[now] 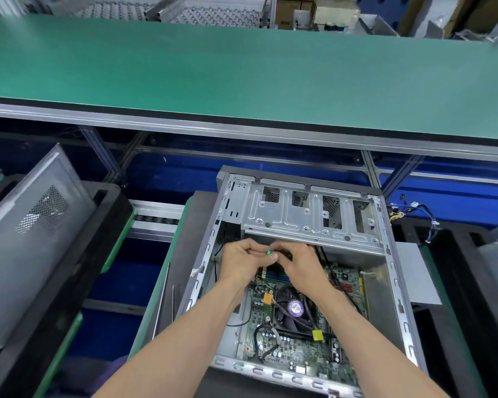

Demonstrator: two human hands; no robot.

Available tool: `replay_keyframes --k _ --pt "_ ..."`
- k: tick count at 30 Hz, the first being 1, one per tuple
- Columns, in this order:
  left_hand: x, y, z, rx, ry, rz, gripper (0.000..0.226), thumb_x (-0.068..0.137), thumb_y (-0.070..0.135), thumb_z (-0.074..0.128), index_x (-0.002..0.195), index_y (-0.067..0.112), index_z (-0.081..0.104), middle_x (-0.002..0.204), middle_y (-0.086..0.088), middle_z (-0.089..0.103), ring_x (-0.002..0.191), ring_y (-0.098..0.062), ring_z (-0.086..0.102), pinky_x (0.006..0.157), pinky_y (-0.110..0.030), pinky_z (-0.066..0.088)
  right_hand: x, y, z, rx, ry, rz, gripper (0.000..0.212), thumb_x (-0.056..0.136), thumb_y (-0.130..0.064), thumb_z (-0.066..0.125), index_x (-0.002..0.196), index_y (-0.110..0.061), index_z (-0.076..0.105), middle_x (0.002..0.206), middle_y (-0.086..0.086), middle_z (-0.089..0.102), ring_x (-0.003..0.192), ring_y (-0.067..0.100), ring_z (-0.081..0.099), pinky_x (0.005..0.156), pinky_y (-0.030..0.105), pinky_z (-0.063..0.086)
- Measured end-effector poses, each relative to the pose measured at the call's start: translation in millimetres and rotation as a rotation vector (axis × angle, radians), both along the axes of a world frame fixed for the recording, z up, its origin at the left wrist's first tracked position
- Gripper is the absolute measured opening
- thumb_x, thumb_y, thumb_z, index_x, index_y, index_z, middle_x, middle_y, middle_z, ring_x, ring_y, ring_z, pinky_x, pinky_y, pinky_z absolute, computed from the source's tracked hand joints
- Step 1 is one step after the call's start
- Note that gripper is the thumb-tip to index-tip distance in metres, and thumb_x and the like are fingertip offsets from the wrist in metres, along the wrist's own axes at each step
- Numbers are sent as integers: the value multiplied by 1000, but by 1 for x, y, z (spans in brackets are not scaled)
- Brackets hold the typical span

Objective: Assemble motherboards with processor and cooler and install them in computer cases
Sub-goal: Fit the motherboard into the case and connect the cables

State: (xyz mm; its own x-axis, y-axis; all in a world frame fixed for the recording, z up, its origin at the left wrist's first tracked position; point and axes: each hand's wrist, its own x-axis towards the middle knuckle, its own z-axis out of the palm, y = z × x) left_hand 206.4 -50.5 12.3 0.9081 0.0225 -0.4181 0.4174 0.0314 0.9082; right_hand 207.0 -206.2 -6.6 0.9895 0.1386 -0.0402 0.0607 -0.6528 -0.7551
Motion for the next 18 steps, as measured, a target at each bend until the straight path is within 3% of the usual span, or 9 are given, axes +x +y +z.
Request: replay_keyframes --k 8,12,15,18 --pt "4 3 -6 35 91 84 6 88 13 76 82 13 78 76 -1 77 68 -9 72 90 -33 56 1 4 1 10 -5 -48 6 98 -23 65 99 -27 69 81 -14 67 77 -5 59 69 14 42" --pt "5 6 -14 171 133 173 10 90 5 68 92 8 78 75 -1 77 72 -14 73 80 -30 59 1 6 3 -75 -1 -51 15 101 -25 60 105 -17 73 86 -2 72 74 15 65 73 27 49" --pt "5 10 -21 461 153 145 20 90 5 64 96 14 80 105 -4 75 88 -19 69 92 -30 55 3 7 0 -149 21 -63 18 103 -23 56 106 -13 71 80 -1 69 61 7 56 65 28 41" --pt "2 8 -25 570 136 -7 26 92 2 59 105 15 78 125 -8 66 96 -19 60 97 -23 47 5 8 -3 -237 28 -21 19 104 -23 53 106 -11 69 62 -6 56 58 13 51 62 30 39"
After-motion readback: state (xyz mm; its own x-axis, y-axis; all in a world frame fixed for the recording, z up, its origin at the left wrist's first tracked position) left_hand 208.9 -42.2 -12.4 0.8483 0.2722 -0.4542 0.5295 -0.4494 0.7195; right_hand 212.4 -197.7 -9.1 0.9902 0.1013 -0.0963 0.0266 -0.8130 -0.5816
